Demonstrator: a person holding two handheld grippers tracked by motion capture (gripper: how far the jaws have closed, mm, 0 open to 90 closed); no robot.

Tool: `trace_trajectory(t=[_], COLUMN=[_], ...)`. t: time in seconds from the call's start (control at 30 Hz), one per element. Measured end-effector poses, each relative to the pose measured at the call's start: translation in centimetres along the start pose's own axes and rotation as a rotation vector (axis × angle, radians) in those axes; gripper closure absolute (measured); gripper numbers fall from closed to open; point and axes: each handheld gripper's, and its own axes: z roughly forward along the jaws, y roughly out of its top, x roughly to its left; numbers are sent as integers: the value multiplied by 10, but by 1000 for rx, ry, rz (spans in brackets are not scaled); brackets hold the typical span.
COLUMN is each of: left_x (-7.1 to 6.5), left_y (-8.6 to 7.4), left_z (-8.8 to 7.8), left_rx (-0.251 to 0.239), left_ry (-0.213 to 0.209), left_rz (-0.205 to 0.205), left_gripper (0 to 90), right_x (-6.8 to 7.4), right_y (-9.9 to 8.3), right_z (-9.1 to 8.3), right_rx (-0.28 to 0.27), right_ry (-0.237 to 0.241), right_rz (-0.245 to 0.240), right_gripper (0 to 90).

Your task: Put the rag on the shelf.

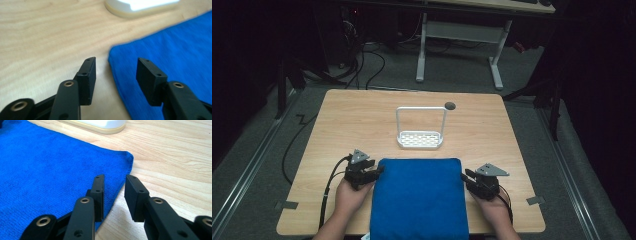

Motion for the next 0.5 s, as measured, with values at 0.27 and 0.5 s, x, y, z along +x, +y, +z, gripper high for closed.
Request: trace_trajectory(t=[0.27,0.5], left_x=[0,1], left_y=[9,9], left_z=[13,14], left_rx=[31,31], left_ry=[7,-3], left_rz=[21,10], left_gripper=[656,765], right_x=[-2,-2], right_y=[0,2], right_z=[0,7], right_rx=[-8,3], right_ry=[-4,-8], right_rz=[9,15], right_gripper=[685,630])
